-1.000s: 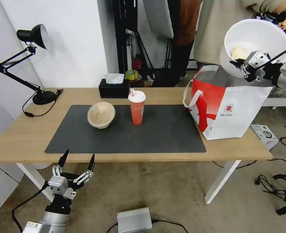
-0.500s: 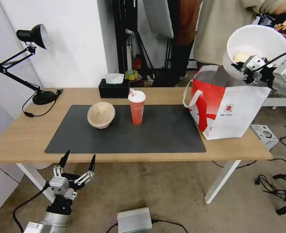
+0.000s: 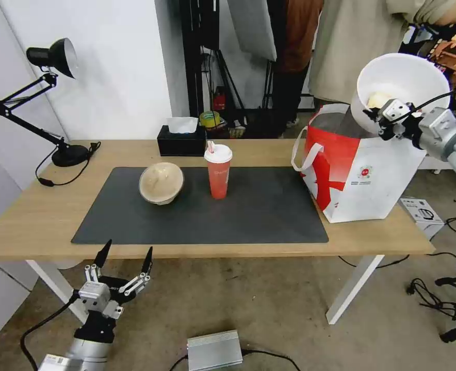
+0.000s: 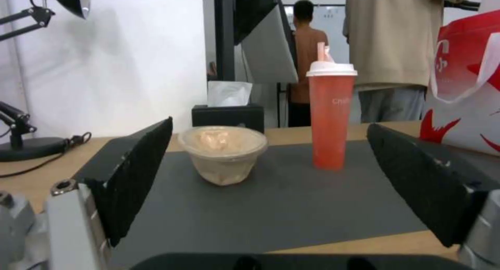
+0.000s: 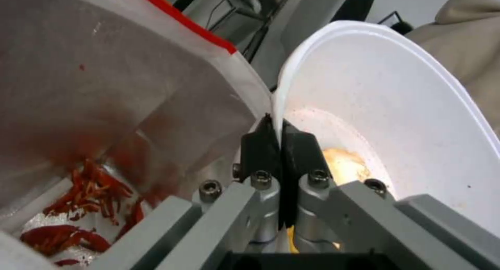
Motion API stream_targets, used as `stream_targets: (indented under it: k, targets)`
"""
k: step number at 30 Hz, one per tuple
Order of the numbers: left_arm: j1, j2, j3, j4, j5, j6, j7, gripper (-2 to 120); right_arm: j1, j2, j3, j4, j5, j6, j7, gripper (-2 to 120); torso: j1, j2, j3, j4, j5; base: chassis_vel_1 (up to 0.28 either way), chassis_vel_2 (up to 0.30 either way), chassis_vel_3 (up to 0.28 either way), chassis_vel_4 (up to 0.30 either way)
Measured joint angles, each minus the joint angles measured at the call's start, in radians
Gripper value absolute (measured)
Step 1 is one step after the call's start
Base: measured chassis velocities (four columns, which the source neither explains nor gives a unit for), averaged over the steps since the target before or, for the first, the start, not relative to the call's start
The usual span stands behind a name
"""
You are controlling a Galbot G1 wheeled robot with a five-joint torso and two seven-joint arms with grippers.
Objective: Pick up the trash from the table and place it into the takeout bag.
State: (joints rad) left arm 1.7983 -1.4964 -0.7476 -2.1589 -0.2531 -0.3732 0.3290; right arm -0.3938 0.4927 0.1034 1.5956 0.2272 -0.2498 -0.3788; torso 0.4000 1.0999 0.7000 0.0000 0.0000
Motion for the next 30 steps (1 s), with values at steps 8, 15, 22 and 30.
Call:
stream_targets:
  k: [8,15,22,30]
  targets:
    - [-0.002,-0.003,0.003,0.005,0.011,0.0,0.0,100,-0.002,0.024,0.0,-0.022,-0.016,0.006,0.002,0,0.0,0.0,0.0,0.0,0.0,0.0,0.0,0.0,0.0]
    - [-0.004,-0.006,0.006,0.013,0.015,0.0,0.0,100,0.003,0.031,0.0,-0.038,-0.021,0.012,0.004,0,0.0,0.0,0.0,0.0,0.0,0.0,0.0,0.0,0.0]
    - [-0.005,-0.007,0.008,0.017,0.017,-0.001,0.0,100,0.011,0.038,-0.003,-0.052,-0.027,0.013,0.004,0,0.0,0.0,0.0,0.0,0.0,0.0,0.0,0.0,0.0]
    - [-0.008,-0.007,0.009,0.019,0.017,-0.001,0.001,100,0.011,0.037,-0.005,-0.048,-0.03,0.013,0.01,0,0.0,0.0,0.0,0.0,0.0,0.0,0.0,0.0,0.0]
